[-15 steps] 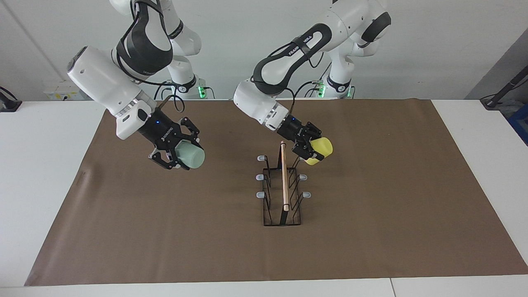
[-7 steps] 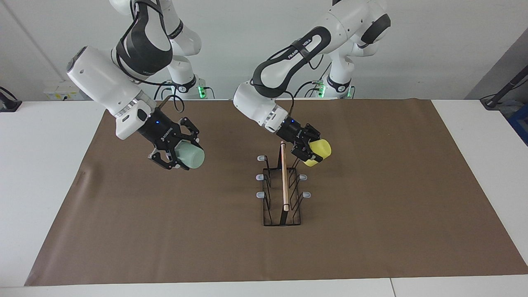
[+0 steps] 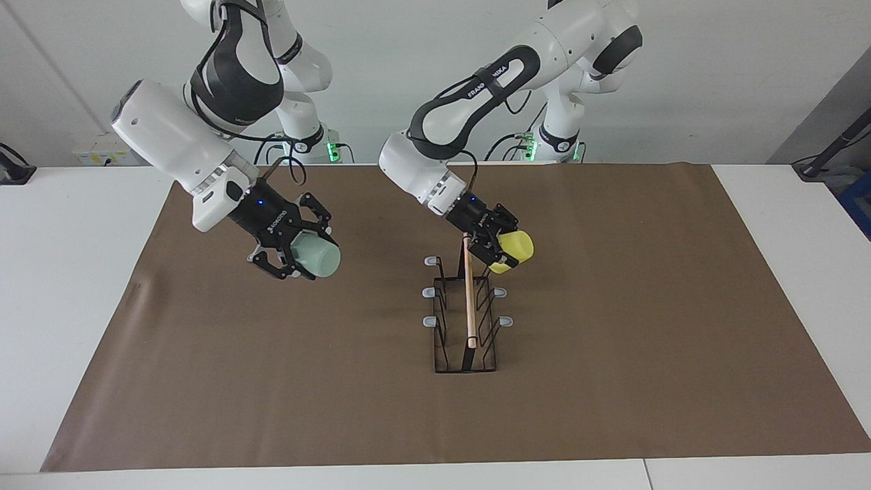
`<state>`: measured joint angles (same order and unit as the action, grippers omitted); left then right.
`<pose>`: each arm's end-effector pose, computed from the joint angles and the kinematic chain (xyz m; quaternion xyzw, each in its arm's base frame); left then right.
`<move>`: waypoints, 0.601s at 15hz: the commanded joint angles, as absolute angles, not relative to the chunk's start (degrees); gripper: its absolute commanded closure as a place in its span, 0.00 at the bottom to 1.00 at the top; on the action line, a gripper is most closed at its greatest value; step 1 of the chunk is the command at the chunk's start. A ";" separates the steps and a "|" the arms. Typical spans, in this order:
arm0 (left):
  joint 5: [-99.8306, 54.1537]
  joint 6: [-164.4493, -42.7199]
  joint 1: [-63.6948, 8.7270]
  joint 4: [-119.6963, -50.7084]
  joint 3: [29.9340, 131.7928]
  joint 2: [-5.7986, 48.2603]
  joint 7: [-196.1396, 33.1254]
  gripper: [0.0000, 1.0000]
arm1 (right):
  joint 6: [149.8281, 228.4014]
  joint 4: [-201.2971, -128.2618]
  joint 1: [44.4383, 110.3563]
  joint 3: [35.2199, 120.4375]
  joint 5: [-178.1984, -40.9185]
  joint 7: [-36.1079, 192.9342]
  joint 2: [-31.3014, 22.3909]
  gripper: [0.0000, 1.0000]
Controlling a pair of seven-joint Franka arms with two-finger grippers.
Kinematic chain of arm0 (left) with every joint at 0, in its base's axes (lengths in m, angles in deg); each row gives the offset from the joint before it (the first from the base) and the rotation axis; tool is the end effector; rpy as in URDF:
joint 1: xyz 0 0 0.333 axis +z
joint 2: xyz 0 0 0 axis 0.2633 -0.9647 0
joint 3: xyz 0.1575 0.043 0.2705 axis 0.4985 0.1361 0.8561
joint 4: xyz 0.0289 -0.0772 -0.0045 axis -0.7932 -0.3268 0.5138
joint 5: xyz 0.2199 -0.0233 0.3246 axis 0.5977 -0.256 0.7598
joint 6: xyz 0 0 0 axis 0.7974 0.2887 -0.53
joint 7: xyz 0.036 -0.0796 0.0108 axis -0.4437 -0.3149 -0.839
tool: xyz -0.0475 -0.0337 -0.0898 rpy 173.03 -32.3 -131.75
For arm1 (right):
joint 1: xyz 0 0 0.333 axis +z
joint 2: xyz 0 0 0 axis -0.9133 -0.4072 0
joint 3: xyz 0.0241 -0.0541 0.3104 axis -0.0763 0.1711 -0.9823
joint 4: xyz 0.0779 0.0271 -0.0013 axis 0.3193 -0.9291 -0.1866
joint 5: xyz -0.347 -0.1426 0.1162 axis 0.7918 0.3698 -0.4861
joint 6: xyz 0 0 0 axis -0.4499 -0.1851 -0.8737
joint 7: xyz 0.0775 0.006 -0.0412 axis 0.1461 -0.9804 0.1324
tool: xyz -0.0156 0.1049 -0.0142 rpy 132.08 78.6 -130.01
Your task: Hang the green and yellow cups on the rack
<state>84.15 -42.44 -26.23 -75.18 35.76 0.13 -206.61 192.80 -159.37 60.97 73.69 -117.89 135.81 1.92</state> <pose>0.4725 -0.4125 0.3674 -0.7027 -0.4399 -0.5264 0.1887 0.6290 0.0919 0.5295 -0.8346 -0.4344 -0.2568 0.2207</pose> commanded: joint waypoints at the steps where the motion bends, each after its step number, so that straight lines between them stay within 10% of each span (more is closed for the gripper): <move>1: 85.09 -43.25 -26.34 -75.94 35.29 -0.26 -207.74 1.00 | 191.75 -161.75 59.38 73.16 -119.93 138.00 4.12 1.00; 9: 85.09 -43.69 -26.43 -76.20 34.32 -1.05 -207.83 1.00 | 191.58 -165.00 57.36 73.16 -129.14 143.61 5.79 1.00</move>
